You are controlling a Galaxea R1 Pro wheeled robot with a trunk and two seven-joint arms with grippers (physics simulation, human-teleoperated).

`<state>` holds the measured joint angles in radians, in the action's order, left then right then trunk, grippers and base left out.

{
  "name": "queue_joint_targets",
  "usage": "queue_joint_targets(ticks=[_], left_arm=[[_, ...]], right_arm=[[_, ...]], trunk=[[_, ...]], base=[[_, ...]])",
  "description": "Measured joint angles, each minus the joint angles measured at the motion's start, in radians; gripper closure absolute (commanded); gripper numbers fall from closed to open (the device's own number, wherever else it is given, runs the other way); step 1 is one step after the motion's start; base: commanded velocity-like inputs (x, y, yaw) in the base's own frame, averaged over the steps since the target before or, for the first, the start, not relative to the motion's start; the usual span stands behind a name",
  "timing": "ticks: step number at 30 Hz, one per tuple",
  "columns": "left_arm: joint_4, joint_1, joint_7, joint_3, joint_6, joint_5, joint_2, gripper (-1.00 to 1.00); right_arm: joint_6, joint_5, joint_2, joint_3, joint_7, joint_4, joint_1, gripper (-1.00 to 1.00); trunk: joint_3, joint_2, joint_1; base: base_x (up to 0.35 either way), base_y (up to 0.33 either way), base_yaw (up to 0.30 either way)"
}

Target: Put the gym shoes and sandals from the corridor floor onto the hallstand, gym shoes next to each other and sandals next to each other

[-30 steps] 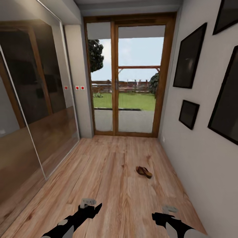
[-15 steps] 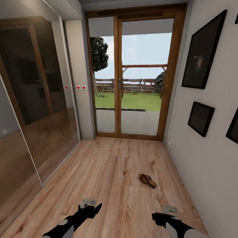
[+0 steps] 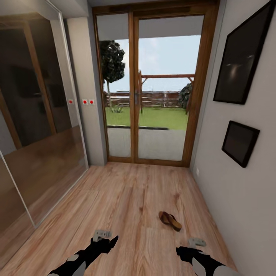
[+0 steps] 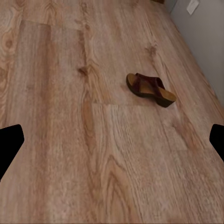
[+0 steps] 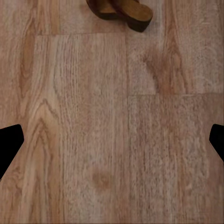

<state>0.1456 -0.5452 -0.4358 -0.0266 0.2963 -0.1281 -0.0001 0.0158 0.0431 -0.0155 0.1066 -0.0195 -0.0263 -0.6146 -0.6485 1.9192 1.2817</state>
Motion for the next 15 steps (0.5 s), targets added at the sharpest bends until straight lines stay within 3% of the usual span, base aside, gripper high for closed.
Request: queue_joint_targets(ticks=[7, 15], left_arm=[[0.000, 0.000, 0.000, 0.000, 0.000, 0.000, 0.000, -1.00], [0.000, 0.000, 0.000, 0.000, 0.000, 0.000, 0.000, -1.00]], right_arm=[[0.000, 0.000, 0.000, 0.000, 0.000, 0.000, 0.000, -1.00], [0.000, 0.000, 0.000, 0.000, 0.000, 0.000, 0.000, -1.00]], trunk=[[-0.001, 0.000, 0.000], [-0.005, 0.000, 0.000]], base=[[0.349, -0.119, 0.045], [0.349, -0.120, 0.227]])
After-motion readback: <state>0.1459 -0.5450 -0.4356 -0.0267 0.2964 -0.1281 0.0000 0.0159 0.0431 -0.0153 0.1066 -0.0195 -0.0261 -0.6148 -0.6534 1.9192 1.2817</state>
